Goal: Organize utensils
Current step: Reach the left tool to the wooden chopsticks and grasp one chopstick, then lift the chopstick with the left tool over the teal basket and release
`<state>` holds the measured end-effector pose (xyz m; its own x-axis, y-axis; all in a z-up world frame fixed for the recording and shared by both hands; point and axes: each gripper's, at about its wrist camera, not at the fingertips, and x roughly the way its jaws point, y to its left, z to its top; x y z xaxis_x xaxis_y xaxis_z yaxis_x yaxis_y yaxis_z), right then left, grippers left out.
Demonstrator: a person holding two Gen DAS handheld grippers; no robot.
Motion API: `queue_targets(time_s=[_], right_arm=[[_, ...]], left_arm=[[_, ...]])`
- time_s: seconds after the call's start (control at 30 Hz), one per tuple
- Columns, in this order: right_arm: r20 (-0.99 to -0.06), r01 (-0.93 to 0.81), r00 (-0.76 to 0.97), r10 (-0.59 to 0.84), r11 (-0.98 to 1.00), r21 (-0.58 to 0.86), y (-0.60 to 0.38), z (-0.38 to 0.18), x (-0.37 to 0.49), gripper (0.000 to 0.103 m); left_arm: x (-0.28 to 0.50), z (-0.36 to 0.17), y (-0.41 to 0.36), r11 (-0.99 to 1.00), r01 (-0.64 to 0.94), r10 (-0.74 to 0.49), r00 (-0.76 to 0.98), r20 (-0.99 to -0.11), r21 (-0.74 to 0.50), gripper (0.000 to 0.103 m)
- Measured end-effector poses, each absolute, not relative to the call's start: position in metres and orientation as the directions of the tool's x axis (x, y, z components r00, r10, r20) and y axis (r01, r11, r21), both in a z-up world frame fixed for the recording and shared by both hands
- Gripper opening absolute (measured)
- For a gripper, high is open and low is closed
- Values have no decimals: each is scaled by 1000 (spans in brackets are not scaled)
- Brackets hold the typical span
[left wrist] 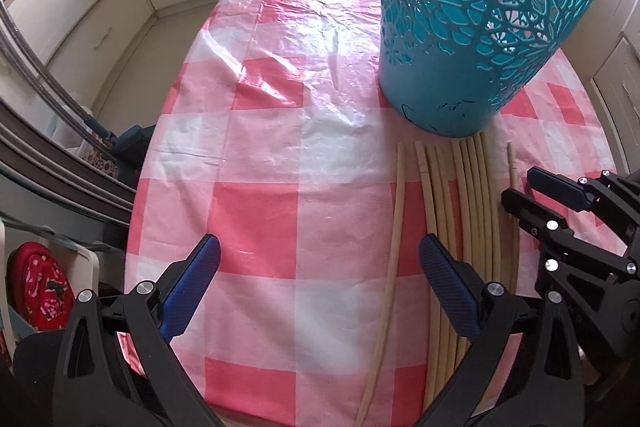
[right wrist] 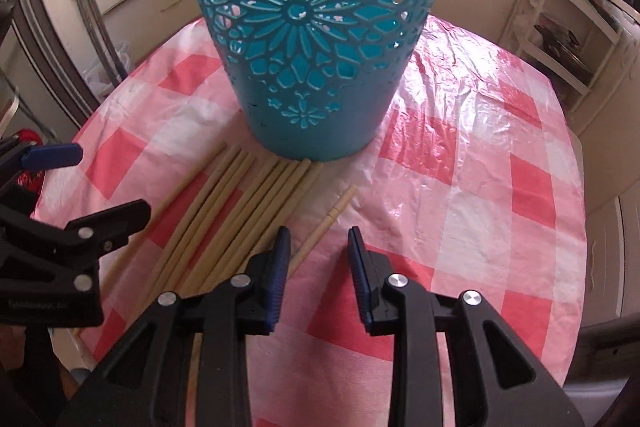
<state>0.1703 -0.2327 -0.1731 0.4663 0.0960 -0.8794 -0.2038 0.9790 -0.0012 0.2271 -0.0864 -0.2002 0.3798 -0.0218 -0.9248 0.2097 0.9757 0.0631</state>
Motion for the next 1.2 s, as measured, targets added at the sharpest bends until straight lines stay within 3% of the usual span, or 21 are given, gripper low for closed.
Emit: queue_targets(time_s=[0.13, 0.33, 0.43, 0.57, 0.6, 0.67, 0.9, 1.2], right_arm=[[-882, -157, 453, 126, 986, 60, -251, -176, 173, 29], [-859, -133, 473, 194, 980, 149, -255, -179, 173, 29], [-853, -133, 477, 212, 977, 168, -257, -179, 175, 29], [-857, -128, 481, 186, 982, 142, -253, -177, 174, 29], [-862, -145, 475, 175, 982, 119, -250, -176, 173, 26], [-878, -181, 456, 147, 981, 70, -244, -175, 170, 16], [-910, -119, 398, 115, 990, 73, -264, -175, 177, 12], [-921, -123, 376, 98, 991, 55, -257, -174, 178, 10]], left_arm=[[236, -206, -96, 973, 216, -5, 388, -921, 85, 94], [250, -210, -100, 974, 212, -12, 410, -912, 83, 74], [254, -209, -101, 973, 221, -28, 422, -906, 73, 60], [259, -208, -106, 968, 247, -80, 420, -904, 29, 24], [261, -208, -108, 966, 257, -87, 415, -906, 25, 15], [263, -208, -108, 966, 258, -100, 404, -909, 8, 9], [265, -208, -95, 972, 232, -129, 379, -916, -40, 7], [265, -206, -106, 962, 273, -115, 380, -918, -8, 5]])
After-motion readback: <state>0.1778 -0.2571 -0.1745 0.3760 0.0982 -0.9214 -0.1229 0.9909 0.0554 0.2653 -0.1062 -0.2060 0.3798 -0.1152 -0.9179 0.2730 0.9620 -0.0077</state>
